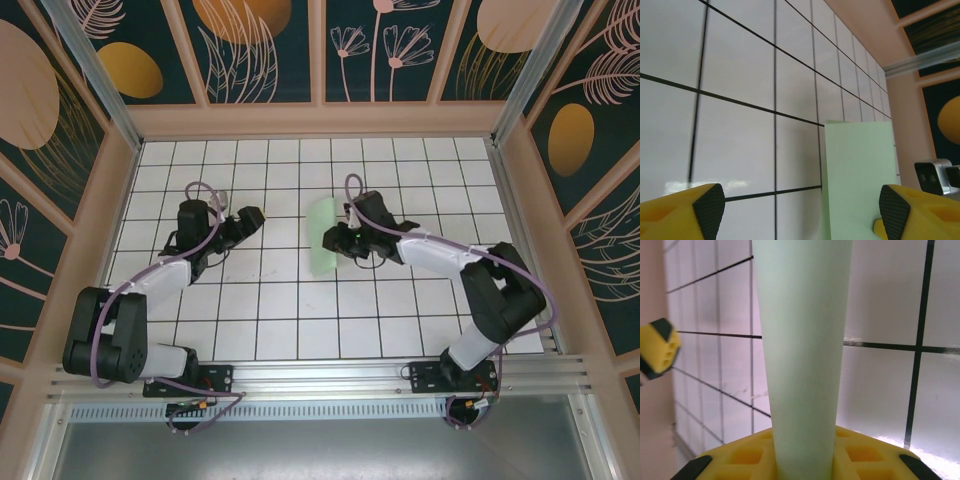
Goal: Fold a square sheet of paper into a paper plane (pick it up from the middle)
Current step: Fold the square sheet of paper in half at the center of the table.
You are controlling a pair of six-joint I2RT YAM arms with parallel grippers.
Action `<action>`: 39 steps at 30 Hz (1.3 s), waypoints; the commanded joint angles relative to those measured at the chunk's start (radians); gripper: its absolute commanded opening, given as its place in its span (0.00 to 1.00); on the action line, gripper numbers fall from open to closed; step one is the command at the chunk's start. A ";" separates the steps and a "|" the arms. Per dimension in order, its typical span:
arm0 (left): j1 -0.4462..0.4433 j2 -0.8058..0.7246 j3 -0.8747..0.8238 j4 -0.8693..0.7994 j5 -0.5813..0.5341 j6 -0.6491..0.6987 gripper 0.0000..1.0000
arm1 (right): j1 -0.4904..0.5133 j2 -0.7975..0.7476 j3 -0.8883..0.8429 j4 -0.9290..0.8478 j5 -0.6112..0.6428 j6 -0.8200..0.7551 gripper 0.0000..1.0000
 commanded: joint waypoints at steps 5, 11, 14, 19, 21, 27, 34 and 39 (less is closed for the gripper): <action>-0.095 0.030 -0.019 0.188 0.019 -0.122 0.79 | -0.059 -0.018 -0.116 0.075 -0.082 -0.008 0.28; -0.181 0.090 -0.004 0.236 -0.010 -0.148 0.74 | -0.063 0.032 -0.102 -0.021 0.022 -0.058 0.34; -0.216 0.125 0.000 0.266 -0.017 -0.160 0.72 | -0.062 0.055 -0.078 -0.082 0.099 -0.076 0.42; -0.263 0.201 0.033 0.294 -0.012 -0.153 0.68 | -0.062 0.061 -0.043 -0.155 0.219 -0.103 0.55; -0.278 0.227 0.054 0.301 -0.008 -0.150 0.67 | -0.062 0.057 -0.036 -0.165 0.240 -0.103 0.58; -0.322 0.300 0.131 0.304 -0.018 -0.122 0.61 | -0.062 0.091 -0.019 -0.179 0.285 -0.088 0.58; -0.340 0.396 0.205 0.261 -0.037 -0.097 0.52 | -0.062 0.157 0.009 -0.233 0.276 -0.100 0.52; -0.345 0.440 0.246 0.231 -0.024 -0.074 0.51 | -0.100 0.174 0.006 -0.284 0.222 -0.165 0.51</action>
